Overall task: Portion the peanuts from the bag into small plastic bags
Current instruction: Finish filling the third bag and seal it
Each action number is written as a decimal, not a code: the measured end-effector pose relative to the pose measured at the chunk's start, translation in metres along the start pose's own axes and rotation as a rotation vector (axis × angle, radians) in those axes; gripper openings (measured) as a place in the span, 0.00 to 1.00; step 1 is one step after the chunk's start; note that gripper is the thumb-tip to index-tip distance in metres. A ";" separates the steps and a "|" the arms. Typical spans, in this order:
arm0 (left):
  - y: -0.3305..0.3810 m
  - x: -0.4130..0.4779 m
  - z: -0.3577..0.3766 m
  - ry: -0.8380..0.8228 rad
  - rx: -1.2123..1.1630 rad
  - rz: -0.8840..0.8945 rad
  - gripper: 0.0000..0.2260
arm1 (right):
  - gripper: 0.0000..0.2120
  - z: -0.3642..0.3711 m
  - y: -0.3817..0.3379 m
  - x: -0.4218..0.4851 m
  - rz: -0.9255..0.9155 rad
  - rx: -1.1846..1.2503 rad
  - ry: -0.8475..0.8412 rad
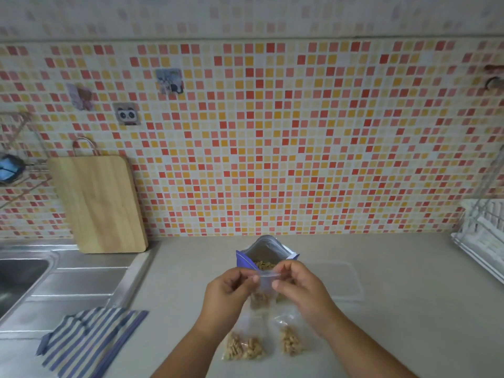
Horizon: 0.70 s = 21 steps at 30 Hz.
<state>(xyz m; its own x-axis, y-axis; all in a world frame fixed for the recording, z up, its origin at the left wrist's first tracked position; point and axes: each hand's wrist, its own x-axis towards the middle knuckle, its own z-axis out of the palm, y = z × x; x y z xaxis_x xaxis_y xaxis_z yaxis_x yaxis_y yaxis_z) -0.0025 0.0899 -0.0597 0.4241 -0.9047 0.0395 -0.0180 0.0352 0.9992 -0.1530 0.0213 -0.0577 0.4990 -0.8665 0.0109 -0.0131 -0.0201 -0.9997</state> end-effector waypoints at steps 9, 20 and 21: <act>0.022 0.000 -0.001 0.010 0.036 0.028 0.02 | 0.11 0.001 -0.033 0.004 -0.240 -0.533 0.067; 0.032 0.000 0.009 0.067 0.142 0.166 0.08 | 0.03 0.009 -0.049 0.003 -0.362 -0.738 0.068; 0.033 0.000 0.010 0.071 0.147 0.174 0.09 | 0.03 0.009 -0.049 0.003 -0.367 -0.756 0.070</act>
<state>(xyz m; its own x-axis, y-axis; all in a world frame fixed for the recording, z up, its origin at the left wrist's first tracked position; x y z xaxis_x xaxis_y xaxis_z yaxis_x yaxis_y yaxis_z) -0.0125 0.0869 -0.0271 0.4658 -0.8580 0.2165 -0.2256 0.1214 0.9666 -0.1429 0.0244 -0.0094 0.5307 -0.7680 0.3584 -0.4495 -0.6136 -0.6492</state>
